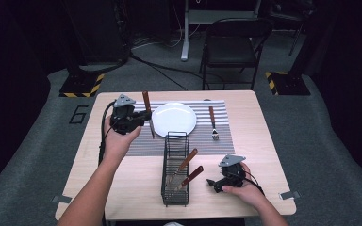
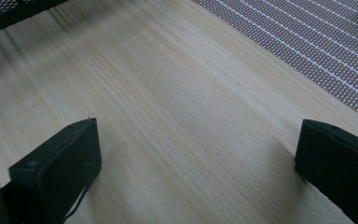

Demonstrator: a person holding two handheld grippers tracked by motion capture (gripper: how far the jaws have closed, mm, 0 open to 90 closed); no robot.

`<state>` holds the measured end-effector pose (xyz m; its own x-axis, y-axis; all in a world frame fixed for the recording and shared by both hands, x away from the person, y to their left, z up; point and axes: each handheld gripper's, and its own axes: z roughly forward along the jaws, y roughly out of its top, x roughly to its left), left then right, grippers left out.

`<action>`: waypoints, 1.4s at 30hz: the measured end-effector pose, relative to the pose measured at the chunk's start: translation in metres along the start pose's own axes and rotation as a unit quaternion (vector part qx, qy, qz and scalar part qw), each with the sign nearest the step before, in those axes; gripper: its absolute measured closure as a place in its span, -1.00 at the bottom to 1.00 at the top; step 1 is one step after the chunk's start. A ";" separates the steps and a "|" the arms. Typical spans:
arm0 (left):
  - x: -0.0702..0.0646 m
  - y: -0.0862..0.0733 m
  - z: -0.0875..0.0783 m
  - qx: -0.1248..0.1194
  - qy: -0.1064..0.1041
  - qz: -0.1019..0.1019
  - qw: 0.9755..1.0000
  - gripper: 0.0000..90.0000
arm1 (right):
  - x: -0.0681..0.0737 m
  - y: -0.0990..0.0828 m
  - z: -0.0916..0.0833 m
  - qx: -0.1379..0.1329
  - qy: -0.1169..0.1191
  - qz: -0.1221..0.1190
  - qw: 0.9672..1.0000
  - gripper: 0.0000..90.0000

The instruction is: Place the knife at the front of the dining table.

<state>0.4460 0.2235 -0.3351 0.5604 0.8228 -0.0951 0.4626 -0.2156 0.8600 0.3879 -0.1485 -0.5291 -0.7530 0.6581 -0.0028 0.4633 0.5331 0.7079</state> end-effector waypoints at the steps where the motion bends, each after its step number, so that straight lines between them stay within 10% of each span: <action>1: 0.003 -0.001 0.000 0.001 0.004 -0.001 1.000 0.79 | 0.000 0.000 0.000 0.000 0.000 0.000 1.000 -1.00; 42: 0.063 -0.050 0.033 0.045 0.079 -0.078 0.993 0.79 | 0.000 0.000 0.000 0.002 0.001 0.003 1.000 -1.00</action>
<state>0.4810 0.2693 -0.4005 0.3659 0.9204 -0.1378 0.5991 -0.1196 0.7917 0.3874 -0.1484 -0.5289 -0.7506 0.6608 0.0022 0.4701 0.5316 0.7046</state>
